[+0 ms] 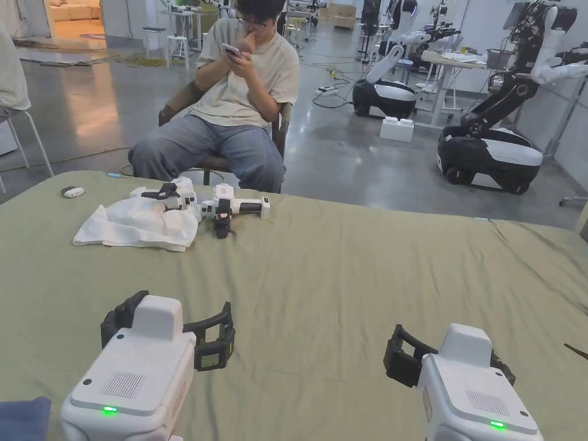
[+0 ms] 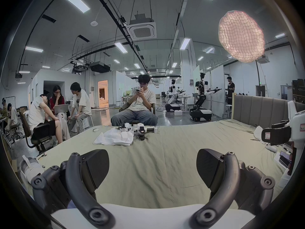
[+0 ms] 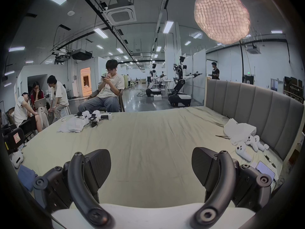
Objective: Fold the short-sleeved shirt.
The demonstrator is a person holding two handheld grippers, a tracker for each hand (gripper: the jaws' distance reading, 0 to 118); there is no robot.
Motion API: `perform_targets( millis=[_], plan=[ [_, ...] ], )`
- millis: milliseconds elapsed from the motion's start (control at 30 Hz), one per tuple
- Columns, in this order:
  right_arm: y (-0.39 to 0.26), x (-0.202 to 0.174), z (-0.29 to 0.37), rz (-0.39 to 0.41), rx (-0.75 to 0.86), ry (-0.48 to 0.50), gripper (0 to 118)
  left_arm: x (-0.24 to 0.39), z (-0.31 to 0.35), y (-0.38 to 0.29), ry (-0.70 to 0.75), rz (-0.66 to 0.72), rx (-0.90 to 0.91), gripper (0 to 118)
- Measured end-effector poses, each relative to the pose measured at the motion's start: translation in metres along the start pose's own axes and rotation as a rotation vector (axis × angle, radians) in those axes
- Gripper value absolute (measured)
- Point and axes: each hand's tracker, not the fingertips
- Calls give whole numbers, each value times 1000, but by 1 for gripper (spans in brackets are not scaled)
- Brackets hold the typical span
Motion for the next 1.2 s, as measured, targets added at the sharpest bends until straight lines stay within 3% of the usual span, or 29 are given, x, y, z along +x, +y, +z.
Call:
perform_targets(
  millis=[533, 1200],
  plan=[
    [-7, 4, 2, 47, 122, 4, 102, -1, -5, -6, 20, 5, 5, 108],
    [-8, 5, 0, 24, 138, -10, 102, -1, -7, -4, 42, -10, 25, 108]
  ],
)
